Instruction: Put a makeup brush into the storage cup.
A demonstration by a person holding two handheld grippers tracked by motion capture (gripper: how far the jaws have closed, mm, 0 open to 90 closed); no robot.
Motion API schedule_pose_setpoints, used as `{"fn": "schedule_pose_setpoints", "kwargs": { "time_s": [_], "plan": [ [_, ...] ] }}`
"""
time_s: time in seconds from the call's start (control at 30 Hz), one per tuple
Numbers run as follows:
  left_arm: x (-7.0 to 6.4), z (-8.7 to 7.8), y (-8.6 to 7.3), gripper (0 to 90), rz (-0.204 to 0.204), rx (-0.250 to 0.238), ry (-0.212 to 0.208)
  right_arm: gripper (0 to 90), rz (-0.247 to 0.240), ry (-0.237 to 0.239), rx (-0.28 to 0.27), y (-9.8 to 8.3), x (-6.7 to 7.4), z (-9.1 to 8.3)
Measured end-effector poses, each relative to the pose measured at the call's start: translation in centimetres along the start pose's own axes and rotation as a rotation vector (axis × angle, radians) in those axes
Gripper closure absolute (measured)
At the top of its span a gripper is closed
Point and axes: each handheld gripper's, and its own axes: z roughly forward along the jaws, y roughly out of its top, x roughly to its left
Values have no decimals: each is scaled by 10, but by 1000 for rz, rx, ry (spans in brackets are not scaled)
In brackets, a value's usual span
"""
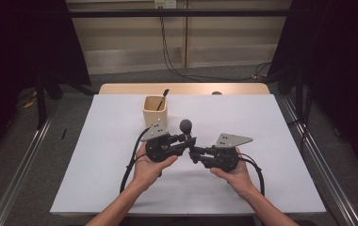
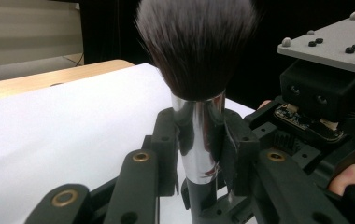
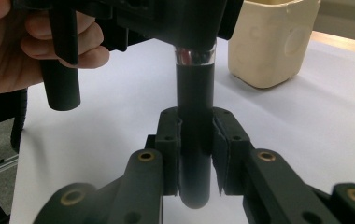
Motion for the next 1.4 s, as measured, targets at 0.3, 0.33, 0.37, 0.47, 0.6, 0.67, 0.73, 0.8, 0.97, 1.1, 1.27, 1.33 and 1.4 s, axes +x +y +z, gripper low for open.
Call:
{"fn": "schedule_pose_setpoints", "kwargs": {
  "time_s": [0.3, 0.33, 0.37, 0.47, 0.6, 0.67, 0.73, 0.8, 0.97, 1.1, 1.27, 1.33, 1.4],
  "plan": [
    [-5, 3, 0, 705, 20, 19, -24, 621, 20, -5, -7, 0, -1, -1],
    [-6, 3, 0, 705, 24, 19, -24, 615, 21, -5, -8, -1, -1, 0],
    [-7, 3, 1, 705, 21, 16, -27, 603, 22, -5, -9, -1, -1, 0],
    [-7, 3, 1, 705, 28, 18, -31, 548, 22, -7, -11, -1, -2, -1],
    [-6, 3, 1, 705, 26, 20, -24, 451, 30, 4, -16, -1, -1, -1],
    [-6, 3, 1, 705, 28, 21, -16, 410, 27, 9, -17, -1, -1, -2],
    [-5, 3, 1, 705, 30, 24, -17, 342, 31, 18, -16, -1, 0, -2],
    [-5, 3, 1, 705, 25, 21, -13, 292, 30, 10, -15, -1, 0, -1],
    [-3, 1, 1, 705, 27, 17, -6, 144, 42, 13, -32, 0, 0, -2],
    [-2, 0, 2, 706, 27, 19, -4, 60, 46, -3, -37, 0, 0, -3],
    [-1, -3, 3, 705, 25, 14, -2, 57, 70, -31, -45, 1, -3, -7],
    [0, -5, 4, 705, 24, 15, 9, 57, 74, -36, -52, 1, -4, -9],
    [2, -7, 4, 705, 25, 15, 9, 57, 67, -49, -53, 1, -5, -11]
  ]
}}
